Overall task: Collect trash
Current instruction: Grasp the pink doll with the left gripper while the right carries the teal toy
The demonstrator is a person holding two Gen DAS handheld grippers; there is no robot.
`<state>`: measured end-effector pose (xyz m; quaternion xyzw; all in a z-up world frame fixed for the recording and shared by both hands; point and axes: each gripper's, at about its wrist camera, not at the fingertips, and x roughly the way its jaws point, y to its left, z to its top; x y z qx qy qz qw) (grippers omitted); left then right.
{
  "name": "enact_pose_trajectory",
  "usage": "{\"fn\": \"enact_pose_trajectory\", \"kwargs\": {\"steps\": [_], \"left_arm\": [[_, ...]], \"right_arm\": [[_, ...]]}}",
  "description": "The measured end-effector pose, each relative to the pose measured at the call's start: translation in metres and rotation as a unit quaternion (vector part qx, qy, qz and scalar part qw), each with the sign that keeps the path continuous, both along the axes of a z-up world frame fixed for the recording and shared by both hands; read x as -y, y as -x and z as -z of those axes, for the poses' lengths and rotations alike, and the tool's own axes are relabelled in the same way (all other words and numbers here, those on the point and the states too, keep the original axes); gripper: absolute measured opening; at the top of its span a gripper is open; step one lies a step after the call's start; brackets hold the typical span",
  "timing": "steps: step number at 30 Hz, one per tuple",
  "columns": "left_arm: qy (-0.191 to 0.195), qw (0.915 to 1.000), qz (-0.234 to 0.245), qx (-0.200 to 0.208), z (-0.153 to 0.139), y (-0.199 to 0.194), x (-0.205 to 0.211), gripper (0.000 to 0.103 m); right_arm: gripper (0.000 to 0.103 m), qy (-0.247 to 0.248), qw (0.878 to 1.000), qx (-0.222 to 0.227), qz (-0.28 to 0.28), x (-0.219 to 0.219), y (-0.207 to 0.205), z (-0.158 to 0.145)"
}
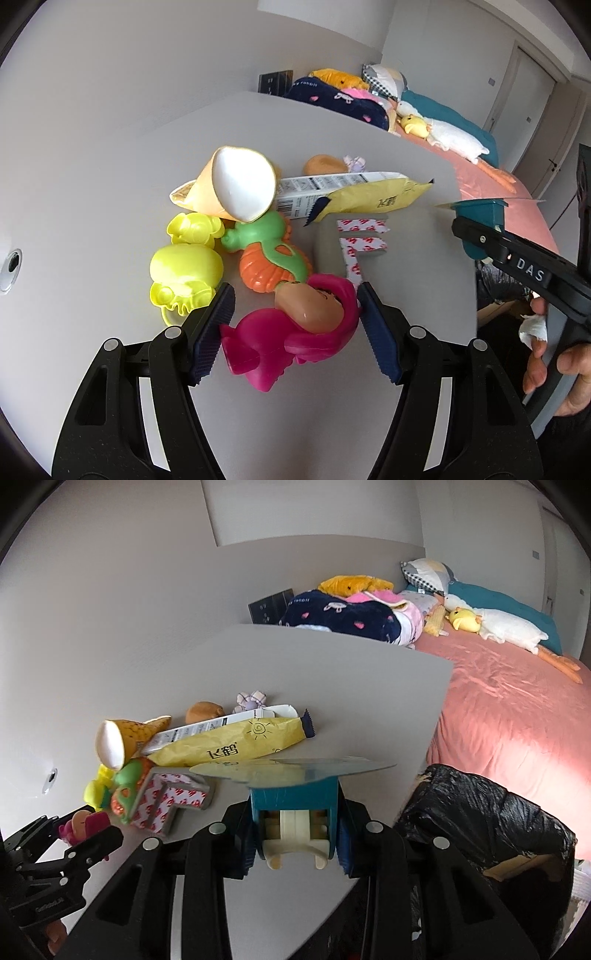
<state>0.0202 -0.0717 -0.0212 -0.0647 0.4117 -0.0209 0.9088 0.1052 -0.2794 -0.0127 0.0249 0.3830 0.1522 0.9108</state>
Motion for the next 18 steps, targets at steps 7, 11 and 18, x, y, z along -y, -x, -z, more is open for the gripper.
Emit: {"fn": "enact_pose_trajectory", "kwargs": {"steps": [7,11,18], "left_arm": [[0.001,0.9998,0.006,0.019,-0.015,0.012,0.017,0.066],[-0.001,0.9995,0.014,0.028,-0.022,0.017,0.031,0.066],[-0.001,0.9987,0.039,0.033,-0.025,0.018,0.059,0.066]], "right_arm": [[0.035,-0.013,1.000,0.017,0.009,0.019,0.029,-0.017],[0.036,-0.017,0.999,0.023,0.017,0.034,0.042,-0.023],[0.036,-0.018,0.998,0.029,0.045,0.066,0.062,-0.029]]}}
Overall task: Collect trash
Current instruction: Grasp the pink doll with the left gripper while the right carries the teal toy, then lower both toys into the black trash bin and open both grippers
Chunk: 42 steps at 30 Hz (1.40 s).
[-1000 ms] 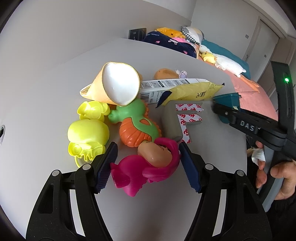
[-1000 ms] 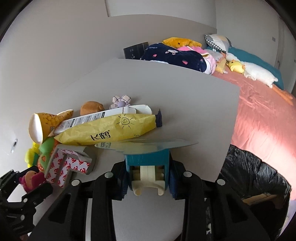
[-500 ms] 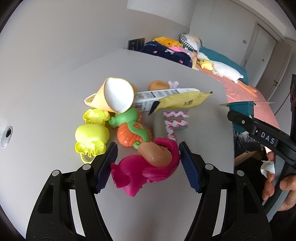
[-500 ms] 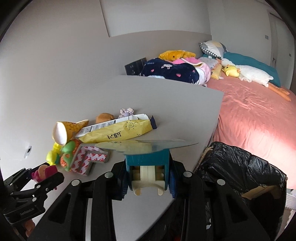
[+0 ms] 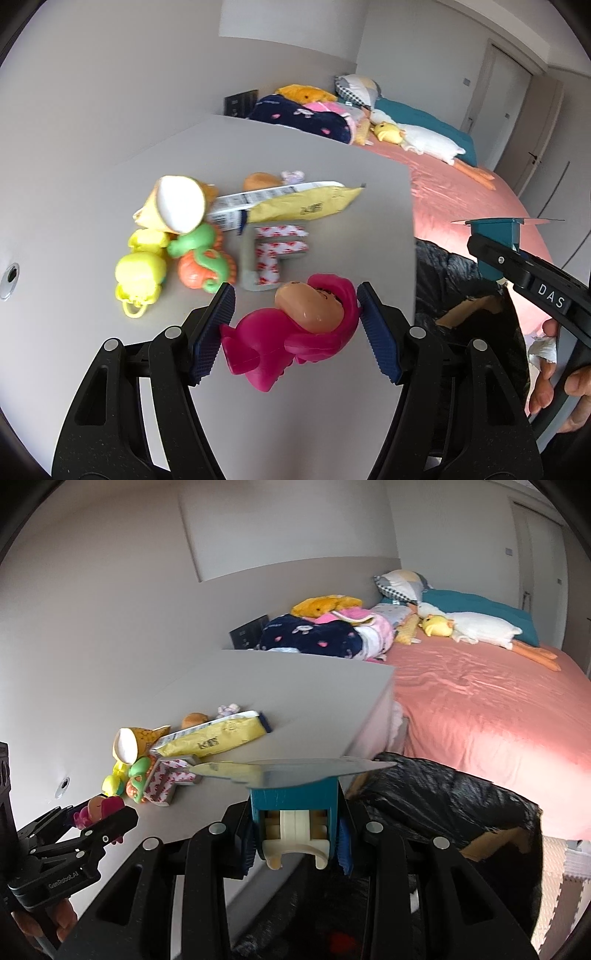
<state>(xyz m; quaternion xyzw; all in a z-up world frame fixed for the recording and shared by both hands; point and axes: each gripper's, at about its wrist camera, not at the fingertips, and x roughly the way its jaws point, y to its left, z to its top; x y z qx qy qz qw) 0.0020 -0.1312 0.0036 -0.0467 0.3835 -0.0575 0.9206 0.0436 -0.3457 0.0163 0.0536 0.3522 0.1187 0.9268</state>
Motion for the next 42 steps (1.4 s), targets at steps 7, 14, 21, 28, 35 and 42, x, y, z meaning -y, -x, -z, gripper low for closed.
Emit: {"fn": "enact_pose_trajectory", "kwargs": {"steps": [7,14,21,28,35,42], "left_arm": [[0.001,0.9997,0.025,0.003,-0.001,-0.003,0.028,0.066],[-0.003,0.9985,0.055,0.005,-0.004,-0.006,0.058,0.066],[-0.004,0.9967,0.081,0.006,-0.007,-0.005,0.084,0.066],[-0.006,0.9942,0.108,0.004,-0.008,-0.008,0.107,0.066],[-0.009,0.9908,0.135,0.001,-0.006,-0.010,0.128,0.066],[-0.020,0.9854,0.169,-0.006,-0.002,-0.010,0.153,0.066]], "right_arm": [[0.036,-0.001,1.000,0.002,0.029,0.031,0.014,-0.002],[0.036,-0.006,0.998,0.004,0.054,0.058,0.022,-0.003],[0.036,-0.010,0.997,0.007,0.076,0.083,0.031,-0.006],[0.036,-0.010,0.995,0.002,0.098,0.105,0.039,-0.003],[0.036,-0.007,0.993,-0.007,0.122,0.121,0.042,0.001],[0.036,-0.004,0.990,-0.010,0.144,0.137,0.045,0.000]]}}
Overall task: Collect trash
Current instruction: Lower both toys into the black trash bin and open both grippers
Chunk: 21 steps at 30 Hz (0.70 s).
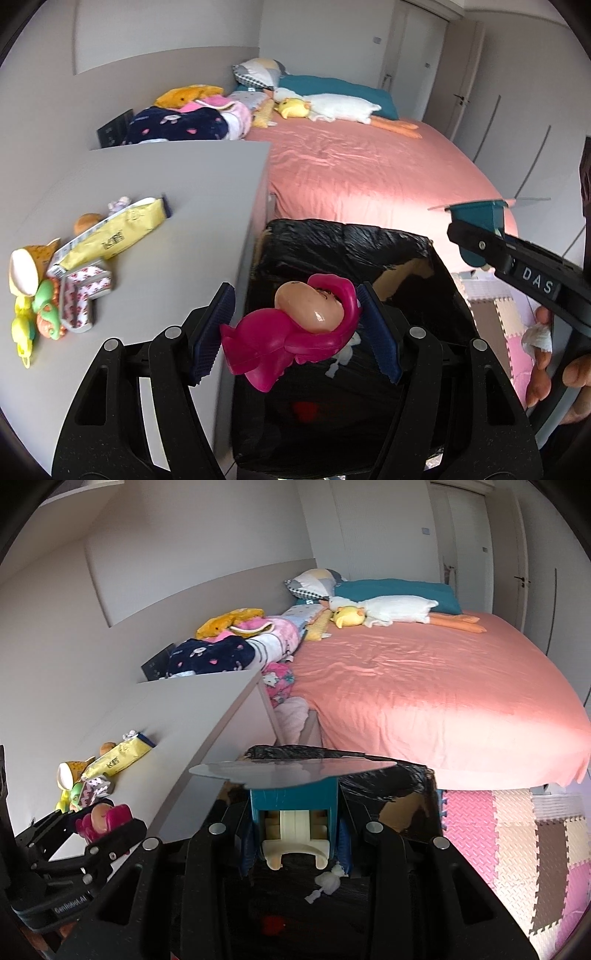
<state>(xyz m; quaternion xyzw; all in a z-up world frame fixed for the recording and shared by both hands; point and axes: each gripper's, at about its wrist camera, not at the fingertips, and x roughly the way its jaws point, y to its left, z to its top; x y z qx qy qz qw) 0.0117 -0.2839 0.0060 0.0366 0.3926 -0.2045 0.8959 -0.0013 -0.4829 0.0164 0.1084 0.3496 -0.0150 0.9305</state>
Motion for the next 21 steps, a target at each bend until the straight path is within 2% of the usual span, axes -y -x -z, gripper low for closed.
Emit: {"fn": "enact_pose_trajectory", "kwargs": {"steps": [4,7,8,9,10,11,21], "left_arm": [[-0.009,0.9996,0.024,-0.009,0.004,0.001,0.016,0.066],[-0.009,0.9977,0.058,-0.034,0.009,-0.001,0.025,0.068],[-0.011,0.9967,0.070,-0.041,0.010,-0.001,0.029,0.073],[-0.017,0.9965,0.071,-0.039,0.011,0.000,0.032,0.092],[-0.024,0.9969,0.069,-0.031,0.011,0.002,0.033,0.097],[-0.028,0.9972,0.066,-0.021,0.010,0.004,0.033,0.097],[-0.008,0.9989,0.031,-0.033,0.010,-0.005,0.013,0.097]], "right_arm": [[0.036,0.001,1.000,-0.004,0.012,0.010,0.001,-0.002],[0.037,0.005,1.000,-0.010,0.017,0.015,-0.003,-0.005],[0.053,0.008,1.000,-0.015,0.017,0.017,-0.004,-0.005],[0.073,0.009,1.000,-0.020,0.019,0.018,-0.005,-0.005],[0.080,0.007,0.999,-0.028,0.025,0.020,-0.007,-0.005],[0.084,0.004,0.999,-0.029,0.031,0.022,-0.006,-0.005],[0.085,0.002,0.999,-0.020,0.043,0.022,-0.005,-0.003]]}}
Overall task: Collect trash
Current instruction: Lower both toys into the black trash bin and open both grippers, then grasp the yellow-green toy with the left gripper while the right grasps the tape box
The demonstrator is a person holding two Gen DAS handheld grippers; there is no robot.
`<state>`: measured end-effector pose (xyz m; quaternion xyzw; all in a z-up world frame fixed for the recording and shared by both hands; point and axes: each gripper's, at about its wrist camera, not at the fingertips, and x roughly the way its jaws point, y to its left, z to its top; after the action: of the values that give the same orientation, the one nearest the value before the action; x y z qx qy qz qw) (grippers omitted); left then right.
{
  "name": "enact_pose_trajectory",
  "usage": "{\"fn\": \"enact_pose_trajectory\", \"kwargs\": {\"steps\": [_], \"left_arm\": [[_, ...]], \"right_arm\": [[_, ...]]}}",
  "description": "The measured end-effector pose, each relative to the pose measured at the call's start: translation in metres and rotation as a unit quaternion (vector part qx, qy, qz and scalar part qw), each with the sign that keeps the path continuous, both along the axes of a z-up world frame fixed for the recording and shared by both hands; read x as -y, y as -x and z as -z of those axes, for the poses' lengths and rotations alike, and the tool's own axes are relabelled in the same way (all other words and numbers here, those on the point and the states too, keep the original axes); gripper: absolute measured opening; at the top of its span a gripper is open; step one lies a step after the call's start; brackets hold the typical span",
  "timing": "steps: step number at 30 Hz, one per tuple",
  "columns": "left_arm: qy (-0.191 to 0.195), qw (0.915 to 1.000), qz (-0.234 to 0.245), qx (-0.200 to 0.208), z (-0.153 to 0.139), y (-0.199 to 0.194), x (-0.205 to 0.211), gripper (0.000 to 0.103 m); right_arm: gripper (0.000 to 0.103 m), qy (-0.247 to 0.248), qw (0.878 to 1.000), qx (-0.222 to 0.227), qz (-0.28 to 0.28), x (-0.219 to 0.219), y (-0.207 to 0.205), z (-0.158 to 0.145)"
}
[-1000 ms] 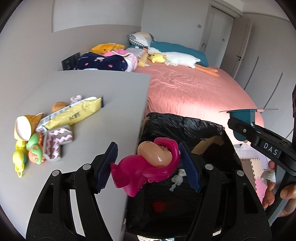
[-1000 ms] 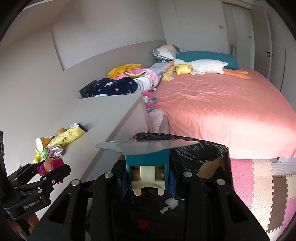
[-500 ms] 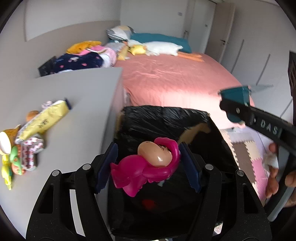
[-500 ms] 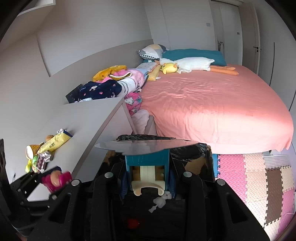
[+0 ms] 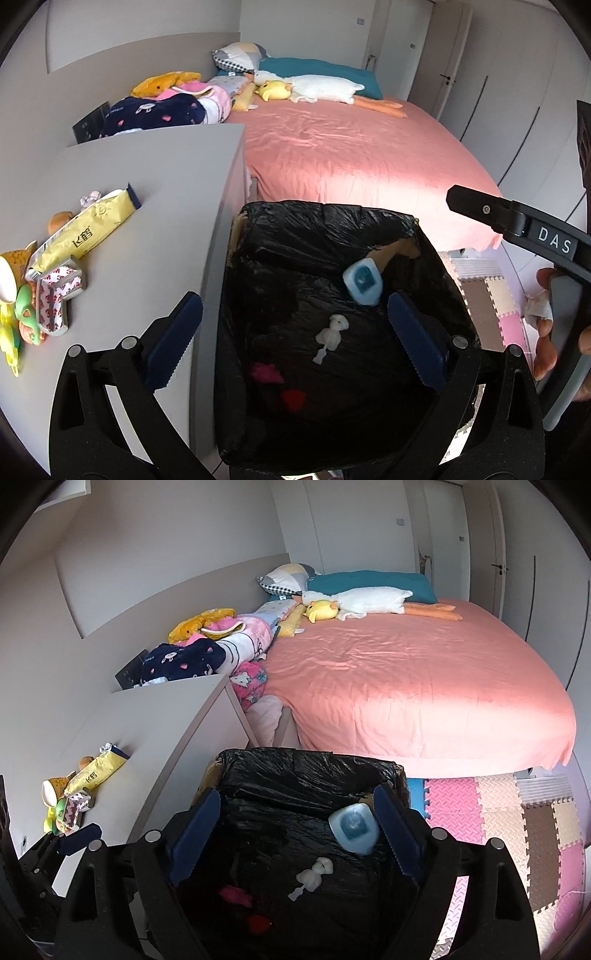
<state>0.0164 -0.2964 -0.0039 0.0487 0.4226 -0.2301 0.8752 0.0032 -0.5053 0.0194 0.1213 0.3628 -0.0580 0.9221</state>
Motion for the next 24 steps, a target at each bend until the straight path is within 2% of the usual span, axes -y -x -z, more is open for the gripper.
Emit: {"fn": "enact_pose_trajectory", "kwargs": {"steps": [13,24], "left_arm": [[-0.015,0.9999,-0.007,0.004,0.005,0.001,-0.008,0.097],[-0.019,0.9982,-0.055,0.011,0.002,-0.001,-0.051,0.097]], "right_arm": [[0.085,-0.004,1.000,0.002,-0.017,-0.016,-0.005,0.002],[0.085,-0.013,0.998,0.009,-0.063,-0.057,-0.019,0.007]]}}
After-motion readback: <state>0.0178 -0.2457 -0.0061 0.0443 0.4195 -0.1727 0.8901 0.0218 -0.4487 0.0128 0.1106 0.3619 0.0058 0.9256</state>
